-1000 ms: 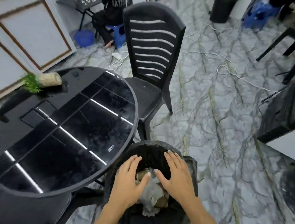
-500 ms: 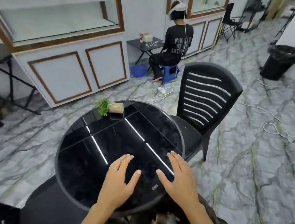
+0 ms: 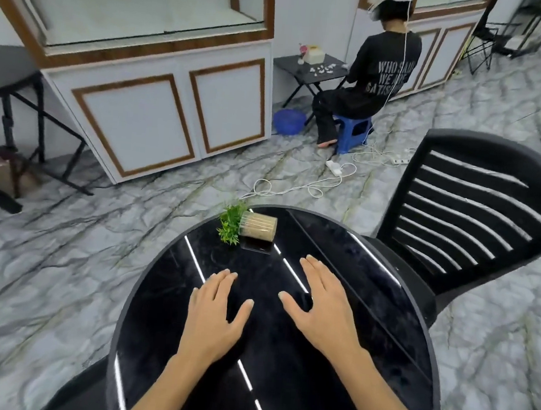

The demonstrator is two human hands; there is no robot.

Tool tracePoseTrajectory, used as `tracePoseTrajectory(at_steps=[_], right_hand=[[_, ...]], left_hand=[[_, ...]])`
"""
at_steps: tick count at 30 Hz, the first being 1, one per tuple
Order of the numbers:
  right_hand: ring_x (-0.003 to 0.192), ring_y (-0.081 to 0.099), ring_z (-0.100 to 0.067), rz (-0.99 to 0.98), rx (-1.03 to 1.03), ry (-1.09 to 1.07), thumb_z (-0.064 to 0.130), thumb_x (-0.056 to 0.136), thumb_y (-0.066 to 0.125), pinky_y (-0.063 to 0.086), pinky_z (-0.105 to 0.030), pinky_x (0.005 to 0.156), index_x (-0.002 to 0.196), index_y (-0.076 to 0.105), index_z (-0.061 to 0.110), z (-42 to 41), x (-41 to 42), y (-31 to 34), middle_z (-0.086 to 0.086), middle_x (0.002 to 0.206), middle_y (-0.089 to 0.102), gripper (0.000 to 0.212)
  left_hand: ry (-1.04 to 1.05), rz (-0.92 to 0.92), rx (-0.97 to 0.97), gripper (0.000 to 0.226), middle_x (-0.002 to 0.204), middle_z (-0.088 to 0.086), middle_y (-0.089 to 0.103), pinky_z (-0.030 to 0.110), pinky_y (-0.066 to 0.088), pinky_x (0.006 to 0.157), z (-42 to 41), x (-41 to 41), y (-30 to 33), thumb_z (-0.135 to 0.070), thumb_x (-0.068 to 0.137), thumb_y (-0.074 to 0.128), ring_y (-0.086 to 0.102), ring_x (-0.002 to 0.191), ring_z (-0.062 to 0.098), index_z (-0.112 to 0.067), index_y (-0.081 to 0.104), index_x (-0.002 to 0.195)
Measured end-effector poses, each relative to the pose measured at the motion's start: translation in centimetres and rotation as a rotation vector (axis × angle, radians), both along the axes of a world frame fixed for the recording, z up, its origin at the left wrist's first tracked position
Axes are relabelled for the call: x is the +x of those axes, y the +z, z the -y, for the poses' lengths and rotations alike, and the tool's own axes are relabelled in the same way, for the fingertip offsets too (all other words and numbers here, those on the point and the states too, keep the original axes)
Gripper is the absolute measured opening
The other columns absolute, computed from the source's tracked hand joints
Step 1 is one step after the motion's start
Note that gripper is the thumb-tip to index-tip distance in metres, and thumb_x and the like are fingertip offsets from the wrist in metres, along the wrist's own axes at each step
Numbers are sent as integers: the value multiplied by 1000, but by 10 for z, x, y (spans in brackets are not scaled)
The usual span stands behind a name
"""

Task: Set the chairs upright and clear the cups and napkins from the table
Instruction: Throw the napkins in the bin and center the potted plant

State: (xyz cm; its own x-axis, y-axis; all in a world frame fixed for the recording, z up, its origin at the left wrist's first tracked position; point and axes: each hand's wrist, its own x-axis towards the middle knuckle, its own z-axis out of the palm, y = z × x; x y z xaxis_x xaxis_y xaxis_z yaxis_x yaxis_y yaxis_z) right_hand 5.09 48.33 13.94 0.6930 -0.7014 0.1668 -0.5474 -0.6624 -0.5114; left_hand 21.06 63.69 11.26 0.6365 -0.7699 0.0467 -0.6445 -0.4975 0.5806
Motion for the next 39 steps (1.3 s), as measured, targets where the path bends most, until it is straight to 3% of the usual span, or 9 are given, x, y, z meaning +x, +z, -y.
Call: tracePoseTrajectory(at_steps=[4,7,13,17,21,28,30,32,39], right_hand=[[146,31,-16,-12,-12,40,65,86,49,24,-33,120,150,39,16,29,54,-8,1,157,37,81],[144,34,-19,-15,-35,74,61,85,55,30,-39,119,150,39,14,48,89,-13,-2,156,39,82],[146,28,-22,-132,-62,155,53,83,68,24,-37,119,154,28,16,77,144,-14,-3,160,31,89],[138,36,-26,-264,-123,190,50,81,68,35,-39,112,153,29,14,82,164,-26,-5,153,40,90],[122,47,-31,-228,-163,139,34,79,72,41,-41,97,143,43,9,82,171,-35,-8,135,55,74],[119,43,-25,27,198,-3,30,79,76,38,-38,103,139,47,11,75,149,-30,-4,129,57,69],[118,43,-23,100,275,-47,31,79,78,36,-35,102,138,48,14,68,135,-21,11,116,56,68],[113,42,-18,146,316,-92,33,78,80,34,-34,102,135,51,20,59,120,-13,26,99,41,65],[111,59,-12,272,474,-115,51,68,81,49,-31,95,123,50,43,14,67,-22,9,116,62,64]], left_hand=[[12,18,35,76,161,-8,31,50,13,125,24,33,-20,-68,89,36,23,151,14,-25,38,151],[39,46,27,75,161,-5,33,51,12,125,37,48,-30,-67,90,36,24,151,15,-22,41,150],[48,198,135,73,164,-1,30,51,9,125,47,52,-48,-66,94,37,18,154,19,-21,39,152],[41,228,176,75,167,-2,22,51,9,125,46,52,-54,-68,95,33,11,156,17,-23,33,155],[44,244,199,75,167,-2,19,51,9,126,46,51,-54,-67,96,30,10,156,16,-23,30,157],[55,231,179,75,167,-3,22,49,7,126,47,51,-52,-67,95,31,13,155,16,-23,32,156],[58,223,173,76,166,-3,23,49,6,126,46,52,-52,-67,94,31,13,155,17,-23,33,156],[52,186,169,78,167,-3,22,49,4,126,45,51,-50,-67,93,31,11,156,17,-22,32,156],[26,80,116,81,168,-5,16,48,-4,123,11,13,-35,-68,91,31,3,156,14,-21,27,157]])
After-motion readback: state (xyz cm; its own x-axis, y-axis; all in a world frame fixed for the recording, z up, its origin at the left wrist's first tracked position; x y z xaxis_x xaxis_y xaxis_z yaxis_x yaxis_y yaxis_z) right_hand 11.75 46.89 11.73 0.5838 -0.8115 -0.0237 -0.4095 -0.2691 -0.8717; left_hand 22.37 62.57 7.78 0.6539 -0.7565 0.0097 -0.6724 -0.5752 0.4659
